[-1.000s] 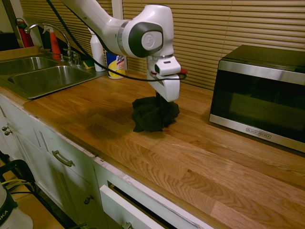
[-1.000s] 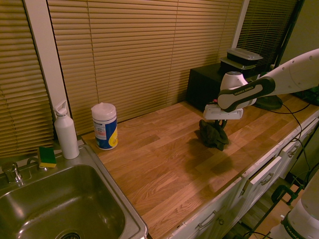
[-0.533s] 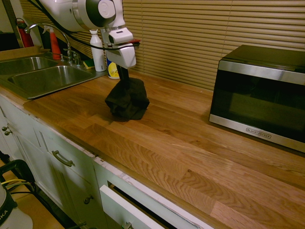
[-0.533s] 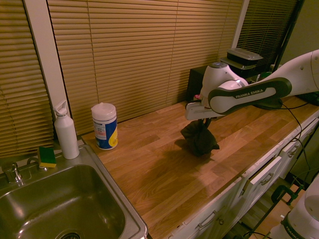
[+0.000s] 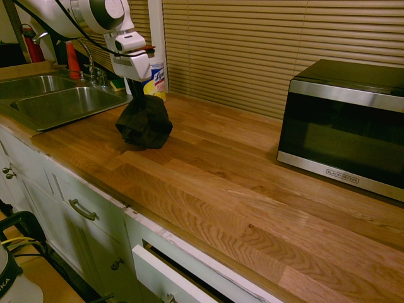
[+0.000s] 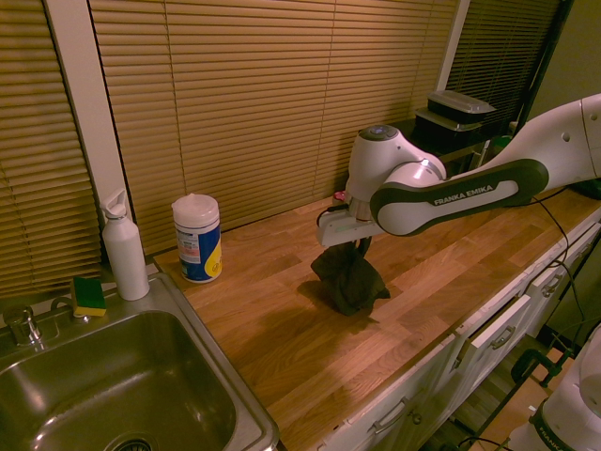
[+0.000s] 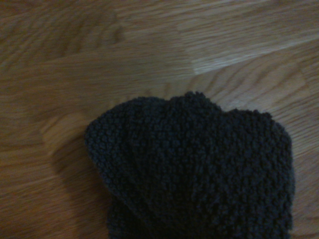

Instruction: Clear the spill

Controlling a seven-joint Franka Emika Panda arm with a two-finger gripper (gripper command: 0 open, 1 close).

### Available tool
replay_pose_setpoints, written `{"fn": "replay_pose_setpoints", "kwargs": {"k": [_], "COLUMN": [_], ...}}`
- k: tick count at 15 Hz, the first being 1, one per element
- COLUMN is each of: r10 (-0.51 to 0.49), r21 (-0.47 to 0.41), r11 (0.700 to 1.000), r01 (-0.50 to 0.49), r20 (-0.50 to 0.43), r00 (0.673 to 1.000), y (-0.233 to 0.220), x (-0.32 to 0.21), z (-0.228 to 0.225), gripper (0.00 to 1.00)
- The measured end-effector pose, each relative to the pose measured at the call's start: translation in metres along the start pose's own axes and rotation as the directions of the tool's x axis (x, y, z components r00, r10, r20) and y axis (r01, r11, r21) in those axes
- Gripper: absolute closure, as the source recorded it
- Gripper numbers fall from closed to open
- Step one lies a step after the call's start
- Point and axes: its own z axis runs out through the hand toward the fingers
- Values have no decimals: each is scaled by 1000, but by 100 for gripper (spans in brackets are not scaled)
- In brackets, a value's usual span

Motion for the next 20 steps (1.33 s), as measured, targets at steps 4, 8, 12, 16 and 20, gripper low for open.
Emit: {"fn": "replay_pose_setpoints", "kwargs": {"k": [4,8,12,16,20], "r10": [-69,-133,-164,-153,-134], "r21": [11,10,23,73,75], "r11": [998,991,986,986,989], "r01": [69,133,163,148,129], "r20": [-3,6,35,65,74], "r00": [998,991,986,986,988], "y": [-37,-72,-99,-114,-116], "x": [-52,-99,-124,-126,-120], "z": [-11,-6,9,27,34], "gripper": [100,100,0,0,0]}}
